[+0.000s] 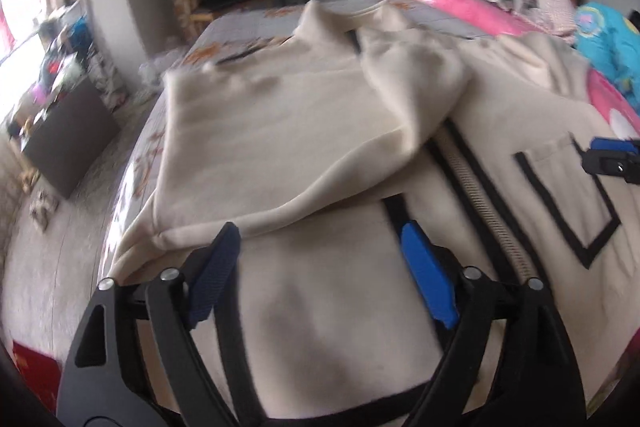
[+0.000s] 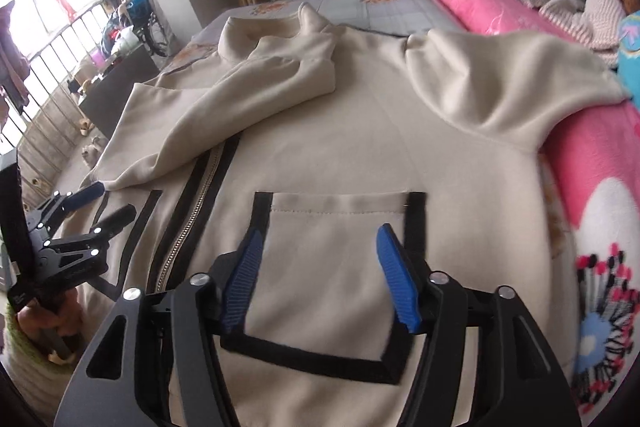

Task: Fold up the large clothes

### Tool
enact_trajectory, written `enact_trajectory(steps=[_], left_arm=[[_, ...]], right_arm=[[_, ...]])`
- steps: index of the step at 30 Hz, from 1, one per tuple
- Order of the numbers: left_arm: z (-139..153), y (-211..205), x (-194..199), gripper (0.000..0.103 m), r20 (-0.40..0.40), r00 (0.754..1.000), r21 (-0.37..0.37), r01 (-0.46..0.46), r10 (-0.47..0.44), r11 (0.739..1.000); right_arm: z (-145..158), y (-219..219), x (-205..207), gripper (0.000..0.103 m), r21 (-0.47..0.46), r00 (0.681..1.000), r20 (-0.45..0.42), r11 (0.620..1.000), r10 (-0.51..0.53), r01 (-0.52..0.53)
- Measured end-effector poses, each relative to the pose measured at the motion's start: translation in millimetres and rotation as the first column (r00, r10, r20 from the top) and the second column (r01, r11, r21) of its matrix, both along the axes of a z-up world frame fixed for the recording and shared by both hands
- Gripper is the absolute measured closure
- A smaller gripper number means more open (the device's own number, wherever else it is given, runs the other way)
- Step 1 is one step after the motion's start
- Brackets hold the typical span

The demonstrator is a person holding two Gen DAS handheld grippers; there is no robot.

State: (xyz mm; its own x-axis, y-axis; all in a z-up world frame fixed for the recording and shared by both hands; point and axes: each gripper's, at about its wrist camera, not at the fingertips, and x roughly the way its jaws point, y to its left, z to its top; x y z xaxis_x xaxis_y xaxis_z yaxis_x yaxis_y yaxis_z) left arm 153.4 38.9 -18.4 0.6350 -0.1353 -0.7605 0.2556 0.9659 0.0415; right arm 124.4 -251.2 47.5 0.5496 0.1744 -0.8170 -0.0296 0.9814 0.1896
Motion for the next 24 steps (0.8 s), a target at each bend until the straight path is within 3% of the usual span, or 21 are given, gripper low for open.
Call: enact_trajectory(steps=[4, 7, 12, 19, 22, 24], left_arm=[[-8.6, 13.6, 12.5, 0.017, -0.060, 0.995, -0.080, -0.079, 0.074, 0.994], [-8.8, 21.9, 8.6, 0.015, -0.045, 0.996, -0.131, -0.085, 0.080, 0.988], [-16.2, 13.9, 7.5, 0.011, -0.029, 0.997, -0.079, -0.069, 0.067, 0.995], [-16.7, 11.6, 10.0, 0.008, -0.028, 0.998, -0.066, -0.066, 0.065, 0.996], [-16.1, 13.2, 9.9, 0.008, -0.026, 0.998, -0.080, -0.065, 0.063, 0.995], [-15.9, 14.2, 9.3, 0.008, -0.024, 0.998, -0.087, -0.065, 0.063, 0.994]], right_arm=[[2.7, 10.6, 16.8, 0.043, 0.036, 0.998, -0.023, 0.998, 0.056, -0.055], [32.0, 22.3, 39.8, 0.043, 0.077, 0.993, 0.018, 0.990, 0.120, -0.121], [60.7, 71.0, 98.8, 0.043, 0.009, 0.967, 0.056, 0.968, 0.249, -0.250], [12.9, 125.4, 223.1, 0.044, -0.083, 0.970, -0.087, 0.969, 0.226, -0.233], [-11.7, 131.2, 250.5, 0.071, -0.193, 0.980, -0.126, 0.965, 0.154, -0.176], [-7.9, 130.0, 251.8, 0.082, -0.226, 0.987, -0.099, 0.963, 0.127, -0.147]])
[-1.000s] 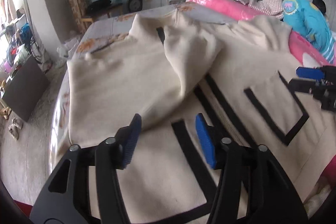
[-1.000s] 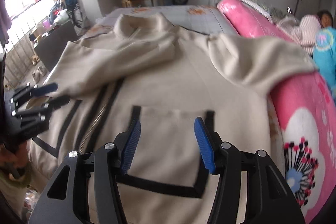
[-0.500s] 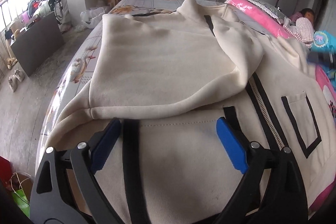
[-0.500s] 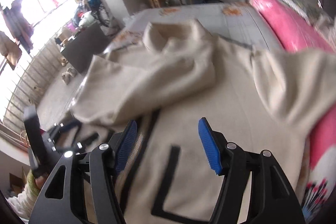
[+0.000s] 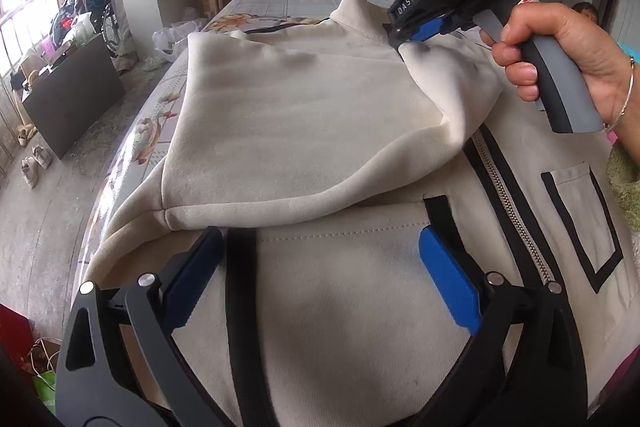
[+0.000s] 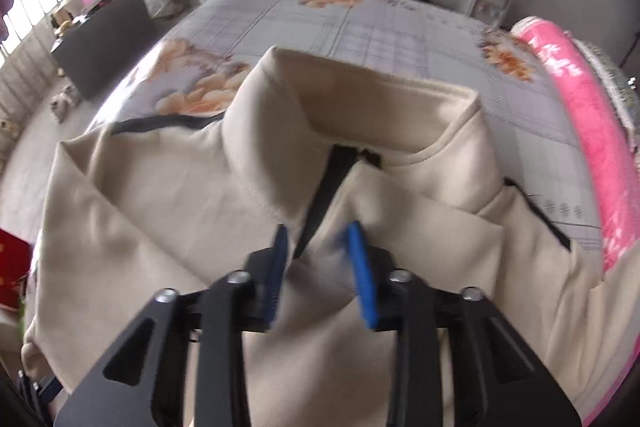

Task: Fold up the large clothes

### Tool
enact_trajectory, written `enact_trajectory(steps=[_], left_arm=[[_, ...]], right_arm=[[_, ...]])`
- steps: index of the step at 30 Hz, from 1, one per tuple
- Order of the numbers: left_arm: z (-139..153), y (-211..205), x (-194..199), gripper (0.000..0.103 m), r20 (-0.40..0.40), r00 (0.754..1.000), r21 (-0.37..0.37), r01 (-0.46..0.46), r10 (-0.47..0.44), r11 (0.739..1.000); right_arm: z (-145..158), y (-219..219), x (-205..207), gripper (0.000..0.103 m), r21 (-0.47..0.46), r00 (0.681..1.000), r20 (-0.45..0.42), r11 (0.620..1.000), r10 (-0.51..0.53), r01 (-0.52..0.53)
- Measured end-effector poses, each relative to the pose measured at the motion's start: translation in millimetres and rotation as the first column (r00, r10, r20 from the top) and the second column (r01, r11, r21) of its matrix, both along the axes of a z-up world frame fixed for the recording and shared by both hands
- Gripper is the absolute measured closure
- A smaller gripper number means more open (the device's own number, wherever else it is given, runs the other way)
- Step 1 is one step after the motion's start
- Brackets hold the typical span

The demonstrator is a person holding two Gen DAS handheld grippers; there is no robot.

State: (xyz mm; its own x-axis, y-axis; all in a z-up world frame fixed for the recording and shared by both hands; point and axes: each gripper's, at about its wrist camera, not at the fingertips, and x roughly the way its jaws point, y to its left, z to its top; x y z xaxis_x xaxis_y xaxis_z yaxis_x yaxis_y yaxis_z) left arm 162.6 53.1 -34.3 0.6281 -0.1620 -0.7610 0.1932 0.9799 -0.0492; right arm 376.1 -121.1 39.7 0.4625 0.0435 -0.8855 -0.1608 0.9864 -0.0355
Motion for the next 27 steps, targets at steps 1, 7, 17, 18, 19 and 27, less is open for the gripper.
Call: enact_trajectory(steps=[1, 7, 17, 18, 19, 27], left_arm=[[0.1, 0.4, -0.5, 0.008, 0.002, 1.000, -0.005, -0.001, 0.001, 1.000], [0.2, -0.8, -1.2, 0.008, 0.001, 1.000, -0.003, 0.000, 0.000, 1.000], [0.4, -2.7, -0.1, 0.008, -0.004, 1.000, 0.011, -0.007, 0.007, 1.000], [0.1, -3.4, 0.9, 0.008, -0.006, 1.000, 0.016, -0.007, 0.007, 1.000], [-0.1, -4.1, 1.6, 0.008, -0.007, 1.000, 0.021, -0.007, 0.007, 1.000], [-0.8, -7.5, 4.4, 0.008, -0.024, 1.000, 0.048, -0.018, 0.019, 0.999]], right_arm=[[2.4, -2.3, -2.9, 0.091, 0.013, 1.000, 0.011, 1.000, -0.010, 0.010], [42.7, -20.6, -34.4, 0.095, 0.130, 0.991, 0.132, 0.991, -0.035, 0.018], [101.9, -110.7, -198.9, 0.093, 0.328, 0.936, 0.323, 0.944, -0.137, 0.025], [93.4, -124.2, -214.7, 0.092, 0.342, 0.938, 0.301, 0.938, -0.172, 0.063], [81.5, -139.5, -232.0, 0.086, 0.358, 0.940, 0.264, 0.927, -0.216, 0.113], [24.7, -189.2, -285.0, 0.056, 0.412, 0.917, 0.109, 0.857, -0.384, 0.310]])
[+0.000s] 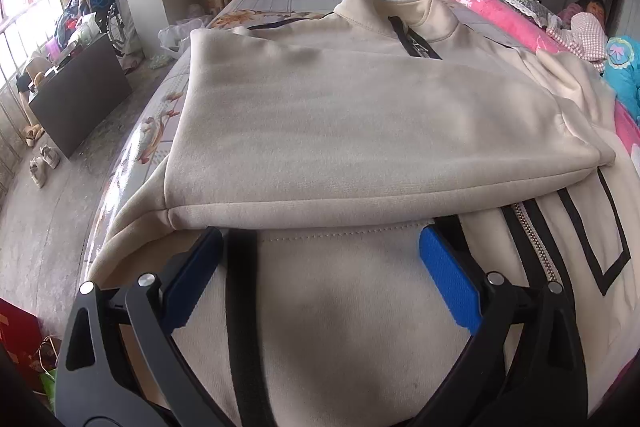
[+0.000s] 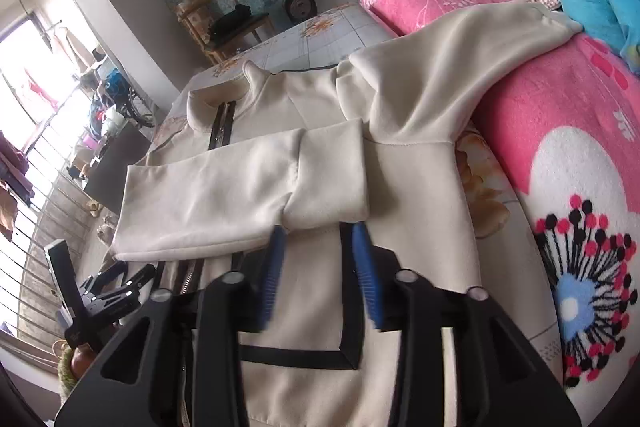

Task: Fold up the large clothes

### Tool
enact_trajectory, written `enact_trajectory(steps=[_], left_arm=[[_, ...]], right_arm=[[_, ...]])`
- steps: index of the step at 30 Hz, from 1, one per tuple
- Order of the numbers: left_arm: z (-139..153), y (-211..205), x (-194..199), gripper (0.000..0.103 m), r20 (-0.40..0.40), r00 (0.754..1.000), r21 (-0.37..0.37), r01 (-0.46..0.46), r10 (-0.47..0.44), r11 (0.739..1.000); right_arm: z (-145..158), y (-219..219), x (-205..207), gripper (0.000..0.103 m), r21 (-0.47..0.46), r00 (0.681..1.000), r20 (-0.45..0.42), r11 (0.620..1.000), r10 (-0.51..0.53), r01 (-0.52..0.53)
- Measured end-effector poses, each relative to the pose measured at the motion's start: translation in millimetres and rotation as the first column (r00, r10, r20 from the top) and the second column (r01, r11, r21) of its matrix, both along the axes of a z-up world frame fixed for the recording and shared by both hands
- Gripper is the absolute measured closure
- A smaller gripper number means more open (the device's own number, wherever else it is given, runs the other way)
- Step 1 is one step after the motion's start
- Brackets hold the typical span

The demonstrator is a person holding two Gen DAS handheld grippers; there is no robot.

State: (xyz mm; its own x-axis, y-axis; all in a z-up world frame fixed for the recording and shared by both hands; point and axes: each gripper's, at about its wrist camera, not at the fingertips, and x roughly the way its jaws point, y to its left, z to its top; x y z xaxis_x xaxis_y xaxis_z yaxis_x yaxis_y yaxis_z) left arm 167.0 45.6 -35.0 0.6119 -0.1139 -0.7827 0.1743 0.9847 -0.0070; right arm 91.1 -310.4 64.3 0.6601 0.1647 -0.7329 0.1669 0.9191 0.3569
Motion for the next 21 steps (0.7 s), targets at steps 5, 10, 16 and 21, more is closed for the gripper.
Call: enact_trajectory(steps=[5, 10, 16, 21], left_arm=[[0.3, -0.2, 0.7, 0.008, -0.006, 1.000, 0.001, -0.001, 0.001, 1.000], [0.7, -0.8, 0.9, 0.007, -0.010, 1.000, 0.008, -0.001, 0.001, 1.000], [0.8, 0.9, -0.6, 0.007, -0.008, 1.000, 0.006, 0.015, -0.015, 1.000], [1.0, 1.2, 0.2, 0.007, -0.011, 1.000, 0.007, 0.015, -0.015, 1.000]], right_arm=[[-14.6, 24.2, 15.0, 0.040, -0.138, 0.996, -0.072, 0.988, 0.054, -0.063], [-43.8, 44.0, 31.2, 0.027, -0.253, 0.981, -0.179, 0.959, 0.080, -0.125], [-53.6, 56.2, 26.6, 0.006, -0.302, 0.974, -0.191, 0.938, 0.119, -0.174], [-53.1, 55.3, 23.0, 0.006, -0.303, 0.976, -0.174, 0.936, 0.133, -0.182]])
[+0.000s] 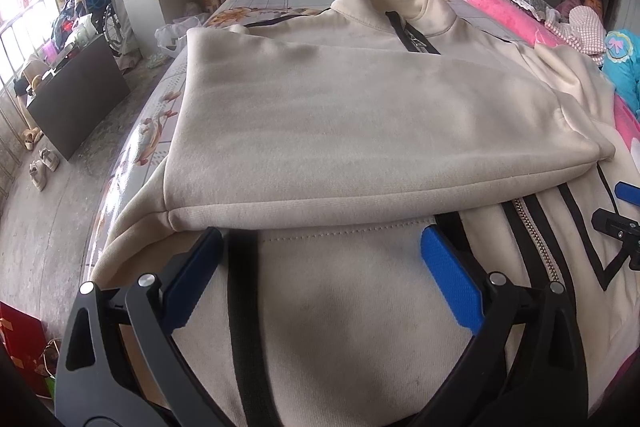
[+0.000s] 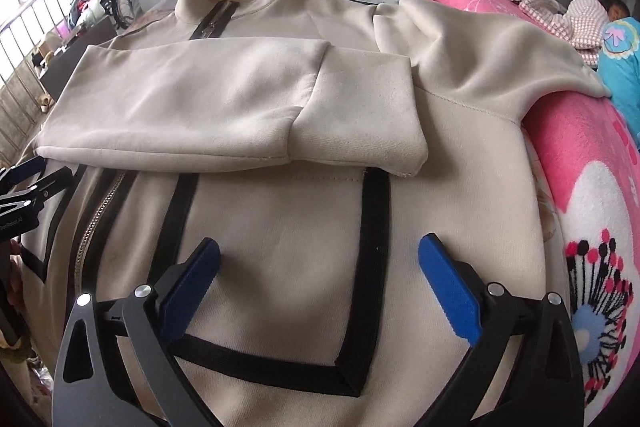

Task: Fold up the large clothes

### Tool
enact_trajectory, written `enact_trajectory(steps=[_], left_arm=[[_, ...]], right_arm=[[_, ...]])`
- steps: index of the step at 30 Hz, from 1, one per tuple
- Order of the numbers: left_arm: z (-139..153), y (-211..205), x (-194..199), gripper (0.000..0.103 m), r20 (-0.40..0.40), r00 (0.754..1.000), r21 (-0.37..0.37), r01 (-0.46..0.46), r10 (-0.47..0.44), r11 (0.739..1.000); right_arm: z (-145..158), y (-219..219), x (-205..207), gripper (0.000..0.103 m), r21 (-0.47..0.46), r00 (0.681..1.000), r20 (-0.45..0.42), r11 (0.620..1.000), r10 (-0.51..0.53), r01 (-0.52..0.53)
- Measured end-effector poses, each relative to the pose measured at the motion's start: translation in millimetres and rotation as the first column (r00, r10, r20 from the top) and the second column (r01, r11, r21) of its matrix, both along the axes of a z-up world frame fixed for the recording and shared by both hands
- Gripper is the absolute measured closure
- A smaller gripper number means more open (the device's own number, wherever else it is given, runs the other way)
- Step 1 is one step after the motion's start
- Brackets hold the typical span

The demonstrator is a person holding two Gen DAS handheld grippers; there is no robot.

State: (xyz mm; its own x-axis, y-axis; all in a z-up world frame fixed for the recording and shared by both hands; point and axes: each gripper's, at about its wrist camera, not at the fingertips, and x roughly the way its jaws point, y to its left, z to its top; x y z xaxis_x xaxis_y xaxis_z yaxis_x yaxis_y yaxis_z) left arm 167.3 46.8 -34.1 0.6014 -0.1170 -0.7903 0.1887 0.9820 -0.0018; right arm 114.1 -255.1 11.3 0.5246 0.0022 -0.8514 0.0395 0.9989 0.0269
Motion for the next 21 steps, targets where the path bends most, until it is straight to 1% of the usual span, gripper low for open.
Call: enact_trajectory(steps=[5, 7, 9, 11, 15, 16, 17, 19, 20, 21], left_arm=[[0.1, 0.3, -2.6, 0.007, 0.014, 1.000, -0.003, 0.000, 0.000, 1.000], [-0.1, -0.3, -2.6, 0.007, 0.017, 1.000, -0.001, -0.003, 0.003, 1.000], [-0.6, -0.5, -3.0, 0.007, 0.020, 1.000, -0.003, -0.002, 0.002, 1.000], [-0.4, -0.6, -3.3, 0.007, 0.020, 1.000, -0.003, -0.002, 0.002, 1.000], [0.7, 0.4, -1.7, 0.007, -0.006, 1.000, -0.004, 0.010, -0.010, 1.000], [2.6, 1.7, -1.7, 0.007, -0.016, 1.000, -0.007, 0.015, -0.015, 1.000], [7.1, 4.9, -3.7, 0.007, -0.010, 1.000, -0.016, 0.015, -0.015, 1.000], [19.9, 13.3, -8.2, 0.007, 0.029, 1.000, -0.049, 0.008, -0.007, 0.999], [30.0, 21.0, -11.5, 0.007, 0.058, 0.998, -0.081, 0.003, 0.002, 0.997], [38.6, 27.5, -12.6, 0.007, 0.081, 0.997, -0.099, -0.009, 0.017, 0.995]], right_arm=[[-0.8, -1.3, -3.1, 0.006, 0.002, 0.999, 0.033, 1.000, 0.015, -0.015], [-1.2, -3.3, -6.7, 0.006, 0.011, 0.998, 0.055, 0.999, 0.033, -0.033], [-0.3, -5.7, -8.1, 0.006, 0.026, 0.997, 0.059, 0.998, 0.056, -0.057], [3.1, -11.1, -7.9, 0.006, 0.063, 0.996, 0.049, 0.995, 0.080, -0.083], [16.0, -29.8, -1.6, 0.006, 0.197, 0.996, -0.004, 0.976, 0.093, -0.090], [24.2, -35.1, -0.2, 0.006, 0.227, 0.995, 0.011, 0.969, 0.102, -0.102], [33.7, -39.6, 0.6, 0.006, 0.247, 0.993, 0.040, 0.962, 0.112, -0.118], [51.2, -46.2, 5.1, 0.006, 0.275, 0.987, 0.088, 0.949, 0.133, -0.153], [60.2, -49.9, 10.6, 0.006, 0.293, 0.984, 0.108, 0.941, 0.144, -0.170], [66.8, -53.2, 18.4, 0.006, 0.311, 0.981, 0.116, 0.933, 0.153, -0.182]])
